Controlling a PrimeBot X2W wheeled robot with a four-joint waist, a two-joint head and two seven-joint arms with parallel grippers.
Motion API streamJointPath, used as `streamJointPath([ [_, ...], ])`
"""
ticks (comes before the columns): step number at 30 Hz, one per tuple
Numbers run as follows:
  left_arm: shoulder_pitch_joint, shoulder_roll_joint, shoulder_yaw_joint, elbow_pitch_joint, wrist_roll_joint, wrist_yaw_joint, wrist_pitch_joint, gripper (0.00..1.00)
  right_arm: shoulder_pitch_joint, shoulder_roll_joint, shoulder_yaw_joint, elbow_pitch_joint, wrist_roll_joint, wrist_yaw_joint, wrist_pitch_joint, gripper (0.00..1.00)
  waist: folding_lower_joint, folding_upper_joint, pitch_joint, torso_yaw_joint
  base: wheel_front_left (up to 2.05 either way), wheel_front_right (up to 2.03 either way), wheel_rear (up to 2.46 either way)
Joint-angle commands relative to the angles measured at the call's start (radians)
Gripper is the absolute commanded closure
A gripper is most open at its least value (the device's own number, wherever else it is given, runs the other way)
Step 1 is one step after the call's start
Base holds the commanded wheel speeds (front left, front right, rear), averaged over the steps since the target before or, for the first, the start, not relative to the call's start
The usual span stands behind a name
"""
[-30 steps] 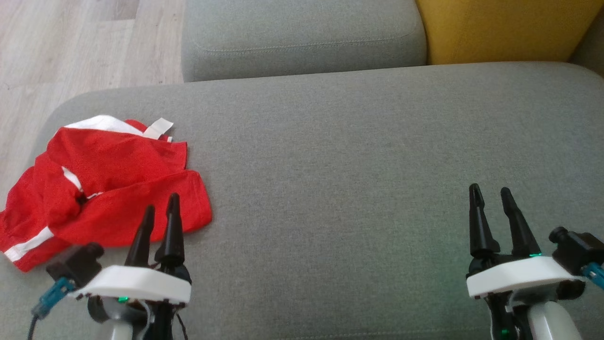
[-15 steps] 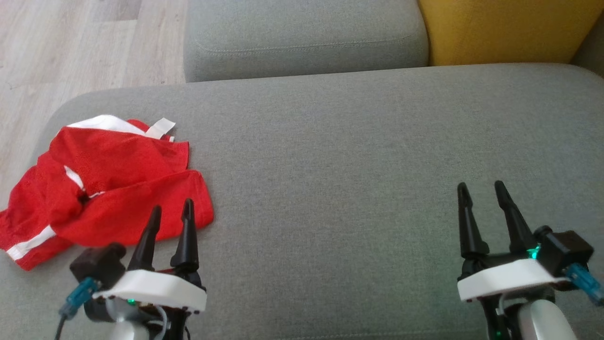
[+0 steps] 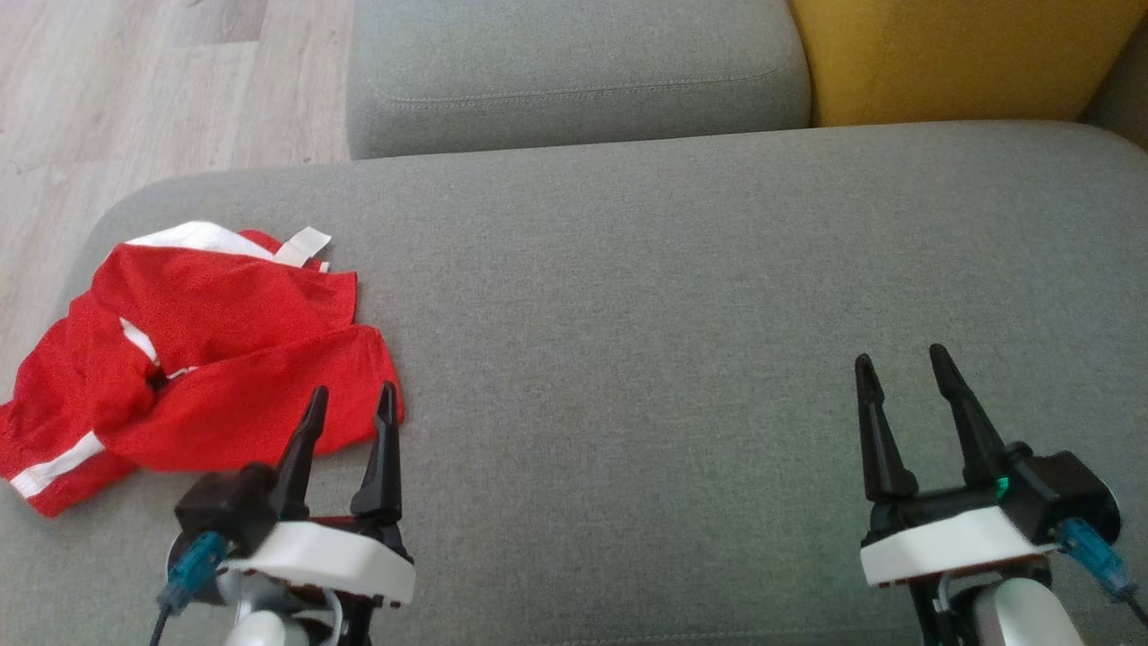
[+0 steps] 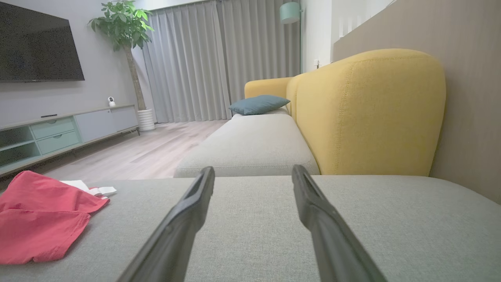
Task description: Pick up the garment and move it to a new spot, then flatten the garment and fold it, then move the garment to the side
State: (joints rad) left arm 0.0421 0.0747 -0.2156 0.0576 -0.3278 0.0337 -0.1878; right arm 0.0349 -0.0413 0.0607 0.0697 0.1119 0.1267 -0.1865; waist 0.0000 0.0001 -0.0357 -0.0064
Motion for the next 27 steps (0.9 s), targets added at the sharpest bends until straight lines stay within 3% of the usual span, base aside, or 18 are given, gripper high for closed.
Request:
streamJointPath([
  [1, -0.033, 0.007, 0.023, -0.044, 0.016, -0.002, -0.013, 0.0, -0.025, -0.008, 0.025, -0.045, -0.018, 0.003, -0.014, 0.0, 0.0, -0.0001, 0.0, 0.0, 0.0, 0.0, 0.0],
  [8, -0.009, -0.021, 0.081, -0.03, -0.039, -0.058, -0.034, 0.0, -0.011, -0.008, 0.017, -0.022, 0.079, 0.004, -0.035, 0.0, 0.0, -0.0001, -0.006, 0.001, 0.0, 0.0, 0.0],
  [11, -0.005, -0.023, 0.078, -0.017, 0.023, -0.072, -0.042, 0.0, -0.012, -0.008, 0.027, -0.011, 0.074, 0.004, -0.044, 0.0, 0.0, -0.0001, -0.008, 0.0, 0.0, 0.0, 0.0],
  [17, -0.009, -0.023, 0.041, -0.005, 0.207, -0.047, -0.06, 0.0, -0.01, -0.009, 0.034, 0.01, -0.035, 0.004, -0.061, 0.0, 0.0, -0.0001, -0.011, -0.004, 0.0, 0.0, 0.0],
  [22, -0.011, -0.023, 0.02, -0.008, 0.298, -0.021, -0.074, 0.0, -0.013, -0.009, 0.04, 0.011, -0.111, 0.004, -0.075, 0.0, 0.0, -0.0001, -0.012, -0.006, 0.0, 0.0, 0.0],
  [27, -0.008, -0.024, 0.044, -0.013, 0.231, -0.007, -0.074, 0.0, -0.015, -0.009, 0.035, 0.01, -0.075, 0.004, -0.075, 0.0, 0.0, -0.0001, -0.013, -0.005, 0.0, 0.0, 0.0],
])
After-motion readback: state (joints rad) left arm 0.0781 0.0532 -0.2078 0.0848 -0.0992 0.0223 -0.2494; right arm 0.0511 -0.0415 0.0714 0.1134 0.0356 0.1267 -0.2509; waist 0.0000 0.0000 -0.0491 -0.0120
